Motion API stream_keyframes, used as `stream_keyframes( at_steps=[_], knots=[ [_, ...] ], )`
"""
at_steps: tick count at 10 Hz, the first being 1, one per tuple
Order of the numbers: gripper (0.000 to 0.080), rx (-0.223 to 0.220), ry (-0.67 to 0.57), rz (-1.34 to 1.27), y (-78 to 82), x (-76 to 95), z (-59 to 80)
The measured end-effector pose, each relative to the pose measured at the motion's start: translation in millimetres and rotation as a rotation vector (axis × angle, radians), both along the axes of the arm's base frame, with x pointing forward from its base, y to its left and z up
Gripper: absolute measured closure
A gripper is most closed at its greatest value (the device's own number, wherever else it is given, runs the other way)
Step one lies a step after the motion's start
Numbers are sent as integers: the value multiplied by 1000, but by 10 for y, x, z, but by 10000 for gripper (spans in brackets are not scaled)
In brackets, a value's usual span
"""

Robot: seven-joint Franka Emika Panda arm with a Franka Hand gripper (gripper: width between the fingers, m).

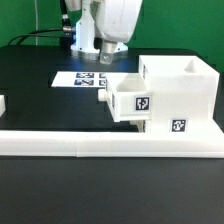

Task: Assemble drawer

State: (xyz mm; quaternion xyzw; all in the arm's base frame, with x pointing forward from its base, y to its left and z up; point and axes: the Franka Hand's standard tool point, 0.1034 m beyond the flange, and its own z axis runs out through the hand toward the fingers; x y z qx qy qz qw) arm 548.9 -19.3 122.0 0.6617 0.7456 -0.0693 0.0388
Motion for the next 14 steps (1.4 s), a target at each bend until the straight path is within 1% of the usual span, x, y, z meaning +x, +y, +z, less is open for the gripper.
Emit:
stream_keyframes(
  at_steps=[1, 3, 4, 5, 6, 7, 8, 9, 11, 12, 13, 14],
  knots=[
    [151, 3, 0, -2, 30, 1, -27],
    [151, 19, 9, 10, -4, -5, -41],
    [151, 64, 22, 18, -56, -20, -59],
    [151, 128, 40, 46, -175, -19, -113],
    [151, 168, 60, 50, -289, 30, -165],
    [151, 226, 82, 45, -347, 109, -205],
    [151, 274, 96, 25, -386, 173, -266],
    [151, 288, 103, 8, -404, 189, -358],
    [151, 298, 109, 5, -242, 159, -493],
    [151, 298, 109, -19, -151, 70, -586],
    [151, 294, 117, -60, -57, -54, -696],
    [151, 280, 121, -124, -13, -80, -720]
  ],
)
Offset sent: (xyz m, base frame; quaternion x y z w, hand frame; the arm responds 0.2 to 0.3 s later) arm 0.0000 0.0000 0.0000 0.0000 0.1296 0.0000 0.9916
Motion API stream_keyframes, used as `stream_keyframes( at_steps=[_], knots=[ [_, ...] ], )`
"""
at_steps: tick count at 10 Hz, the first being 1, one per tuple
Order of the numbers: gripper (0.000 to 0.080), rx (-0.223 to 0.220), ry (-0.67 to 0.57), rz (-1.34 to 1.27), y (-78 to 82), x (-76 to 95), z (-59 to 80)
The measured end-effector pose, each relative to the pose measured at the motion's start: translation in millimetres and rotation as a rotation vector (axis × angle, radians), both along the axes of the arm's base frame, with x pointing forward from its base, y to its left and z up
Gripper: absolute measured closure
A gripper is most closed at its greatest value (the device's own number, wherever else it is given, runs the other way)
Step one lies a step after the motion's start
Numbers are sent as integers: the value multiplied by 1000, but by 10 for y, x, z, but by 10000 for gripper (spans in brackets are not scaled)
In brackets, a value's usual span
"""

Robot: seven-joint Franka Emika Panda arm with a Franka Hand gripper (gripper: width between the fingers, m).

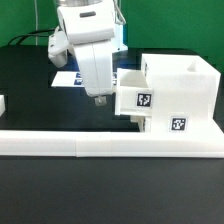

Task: Assemble drawer

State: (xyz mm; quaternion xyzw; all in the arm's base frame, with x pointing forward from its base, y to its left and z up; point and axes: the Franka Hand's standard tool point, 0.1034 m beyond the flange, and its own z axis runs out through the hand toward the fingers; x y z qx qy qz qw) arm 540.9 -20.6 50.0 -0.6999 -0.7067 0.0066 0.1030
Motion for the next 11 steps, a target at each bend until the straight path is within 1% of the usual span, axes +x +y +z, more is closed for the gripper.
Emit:
stream_keyframes(
  at_steps=[1, 2, 3, 4, 6, 7, 8, 9, 10, 11],
  knots=[
    [151, -21, 9, -47, 91, -1, -12],
    [151, -26, 6, -68, 243, 18, -31],
    [151, -27, 8, -70, 336, 25, -40],
    [151, -31, 10, -96, 402, 49, -40],
    [151, -28, -1, -97, 559, 156, -10],
    [151, -31, -2, -109, 578, 170, 2],
    [151, -32, 0, -113, 567, 168, 5],
    [151, -33, 7, -116, 506, 155, 8],
    [151, -25, 9, -63, 360, 134, 4],
    [151, -15, 25, -2, 116, 78, 7]
  ],
)
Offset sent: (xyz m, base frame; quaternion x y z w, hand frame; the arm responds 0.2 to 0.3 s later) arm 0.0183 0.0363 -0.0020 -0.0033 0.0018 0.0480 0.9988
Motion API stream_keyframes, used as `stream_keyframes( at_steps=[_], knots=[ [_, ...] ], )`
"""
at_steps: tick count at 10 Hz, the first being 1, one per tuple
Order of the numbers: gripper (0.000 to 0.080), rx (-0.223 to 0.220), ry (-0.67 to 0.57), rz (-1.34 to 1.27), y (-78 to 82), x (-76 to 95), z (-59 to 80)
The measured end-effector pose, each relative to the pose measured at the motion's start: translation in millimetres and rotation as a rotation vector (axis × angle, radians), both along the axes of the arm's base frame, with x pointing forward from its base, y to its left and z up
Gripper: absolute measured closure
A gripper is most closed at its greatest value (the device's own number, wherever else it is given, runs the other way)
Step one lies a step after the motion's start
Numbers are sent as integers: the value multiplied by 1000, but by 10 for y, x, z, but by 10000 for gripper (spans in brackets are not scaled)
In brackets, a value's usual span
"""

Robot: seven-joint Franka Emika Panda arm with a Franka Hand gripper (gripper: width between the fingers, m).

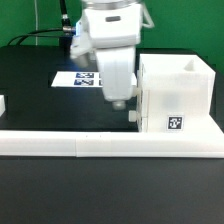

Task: Assemble drawer

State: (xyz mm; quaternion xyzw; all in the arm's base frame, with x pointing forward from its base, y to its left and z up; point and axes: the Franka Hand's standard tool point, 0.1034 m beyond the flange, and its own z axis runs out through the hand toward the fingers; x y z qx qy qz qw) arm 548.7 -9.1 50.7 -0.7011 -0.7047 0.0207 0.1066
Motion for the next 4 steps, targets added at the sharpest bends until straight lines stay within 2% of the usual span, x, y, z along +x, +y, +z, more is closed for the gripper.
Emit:
stream_keyframes(
  at_steps=[1, 2, 3, 4],
  knots=[
    [151, -2, 5, 2, -140, -1, 55],
    [151, -16, -16, -9, -166, 31, 120],
    [151, -40, -83, -81, -111, 66, 214],
    [151, -52, -136, -148, -23, -6, 234]
  ],
)
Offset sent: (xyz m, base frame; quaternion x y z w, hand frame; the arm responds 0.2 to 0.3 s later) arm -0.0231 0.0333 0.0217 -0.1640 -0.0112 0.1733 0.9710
